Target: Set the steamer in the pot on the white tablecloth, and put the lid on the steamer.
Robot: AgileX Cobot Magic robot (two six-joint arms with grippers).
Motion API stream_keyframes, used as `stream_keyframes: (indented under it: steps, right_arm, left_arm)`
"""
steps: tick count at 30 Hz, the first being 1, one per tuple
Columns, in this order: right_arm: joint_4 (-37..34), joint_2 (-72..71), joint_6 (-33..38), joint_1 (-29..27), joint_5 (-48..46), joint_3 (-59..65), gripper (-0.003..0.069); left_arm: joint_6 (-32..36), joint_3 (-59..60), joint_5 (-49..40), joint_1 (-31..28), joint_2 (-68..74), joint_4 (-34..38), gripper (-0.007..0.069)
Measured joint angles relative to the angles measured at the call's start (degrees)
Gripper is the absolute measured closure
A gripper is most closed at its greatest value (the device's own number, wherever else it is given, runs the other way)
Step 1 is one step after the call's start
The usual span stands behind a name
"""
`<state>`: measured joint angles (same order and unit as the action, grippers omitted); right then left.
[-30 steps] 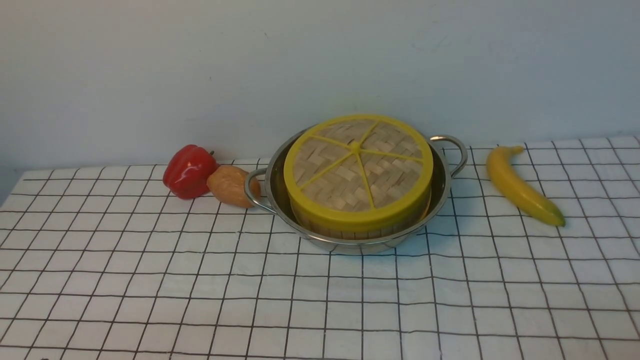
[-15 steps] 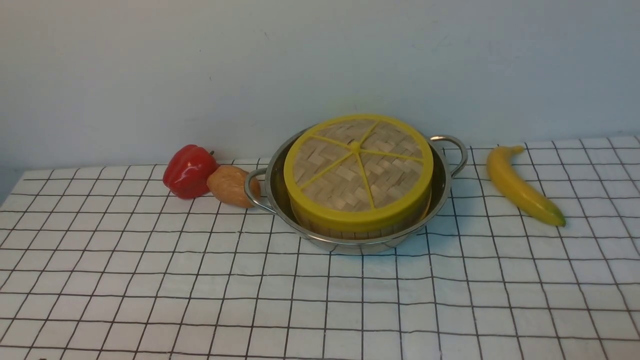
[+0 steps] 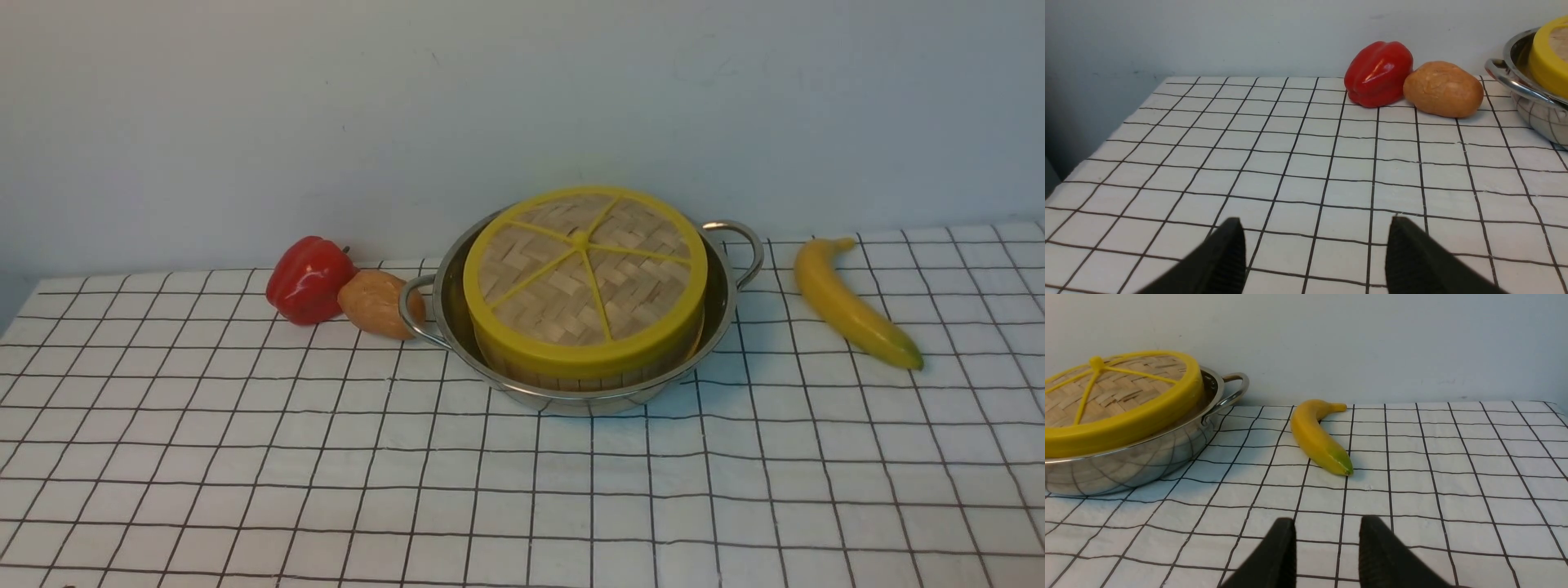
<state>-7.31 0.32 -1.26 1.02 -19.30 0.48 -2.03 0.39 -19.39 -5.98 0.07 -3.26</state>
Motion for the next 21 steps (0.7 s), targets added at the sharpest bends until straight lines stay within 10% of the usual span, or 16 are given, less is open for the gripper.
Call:
stream_keyframes:
  steps: [21]
  right_arm:
    - [0.00, 0.00, -0.01, 3.44, 0.00, 0.00, 0.0419]
  left_arm:
    - [0.00, 0.00, 0.00, 0.00, -0.06, 0.00, 0.0193]
